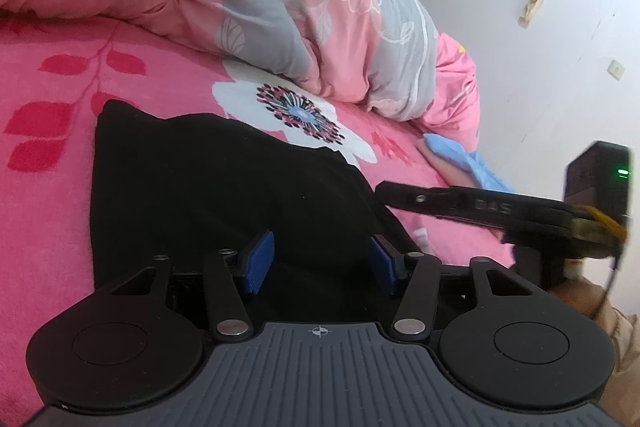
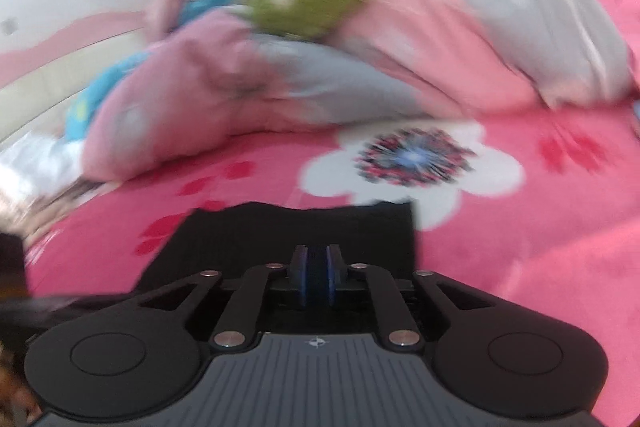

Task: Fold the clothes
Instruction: 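Regrip and tug the T-shirt end with the right tool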

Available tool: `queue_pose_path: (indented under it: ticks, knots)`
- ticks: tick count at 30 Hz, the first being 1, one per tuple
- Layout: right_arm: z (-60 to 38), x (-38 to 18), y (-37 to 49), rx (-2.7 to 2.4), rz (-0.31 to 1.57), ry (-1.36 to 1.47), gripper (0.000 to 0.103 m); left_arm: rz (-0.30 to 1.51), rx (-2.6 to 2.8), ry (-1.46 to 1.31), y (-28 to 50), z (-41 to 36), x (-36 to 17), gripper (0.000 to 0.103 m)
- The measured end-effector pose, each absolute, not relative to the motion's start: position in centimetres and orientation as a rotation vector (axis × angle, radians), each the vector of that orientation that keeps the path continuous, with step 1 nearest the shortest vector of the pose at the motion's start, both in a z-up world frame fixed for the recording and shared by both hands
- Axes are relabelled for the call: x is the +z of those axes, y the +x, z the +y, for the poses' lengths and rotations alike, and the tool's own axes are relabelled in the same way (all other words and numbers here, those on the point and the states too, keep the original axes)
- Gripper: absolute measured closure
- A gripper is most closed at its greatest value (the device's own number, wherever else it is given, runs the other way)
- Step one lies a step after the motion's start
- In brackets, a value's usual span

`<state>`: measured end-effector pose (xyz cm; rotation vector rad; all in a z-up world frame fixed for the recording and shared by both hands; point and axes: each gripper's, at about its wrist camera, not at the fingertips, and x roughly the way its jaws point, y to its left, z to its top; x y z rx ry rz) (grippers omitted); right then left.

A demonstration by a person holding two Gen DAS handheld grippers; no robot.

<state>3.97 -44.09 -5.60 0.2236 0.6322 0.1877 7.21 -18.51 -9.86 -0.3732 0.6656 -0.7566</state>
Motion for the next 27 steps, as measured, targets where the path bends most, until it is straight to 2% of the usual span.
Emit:
queue_pose_path:
  ticks: [5, 10, 12, 14, 23, 26, 27]
  knots:
    - [-45.8, -7.3, 5.2, 0.111, 0.692, 0.269, 0.073, 0.653, -0.759, -0.373, 7.1, -18.5, -10.0, 0.05]
    - [-46.2, -7.9, 5.4, 0.162, 0.675, 0.327, 0.075, 0.649, -0.763, -0.382, 7.0, -18.4, -10.1, 0.05]
    - [-45.9, -7.9, 5.6, 0.178, 0.68, 0.323, 0.082, 0.647, -0.766, -0.39, 7.0, -18.3, -10.2, 0.05]
    - [-45.7, -7.7, 5.7, 0.181, 0.668, 0.308, 0.097, 0.647, -0.768, -0.399, 7.0, -18.2, -10.2, 0.05]
    - [-42.4, -4.9, 4.2, 0.41, 0.573, 0.254, 0.098, 0.646, -0.774, -0.421, 7.1, -18.0, -10.3, 0.05]
    - [-41.4, -4.5, 3.9, 0.503, 0.592, 0.232, 0.095, 0.647, -0.777, -0.427, 7.2, -17.9, -10.3, 0.05]
    - [-41.4, -4.2, 3.7, 0.527, 0.586, 0.227, 0.091, 0.647, -0.777, -0.429, 7.2, -17.9, -10.3, 0.05]
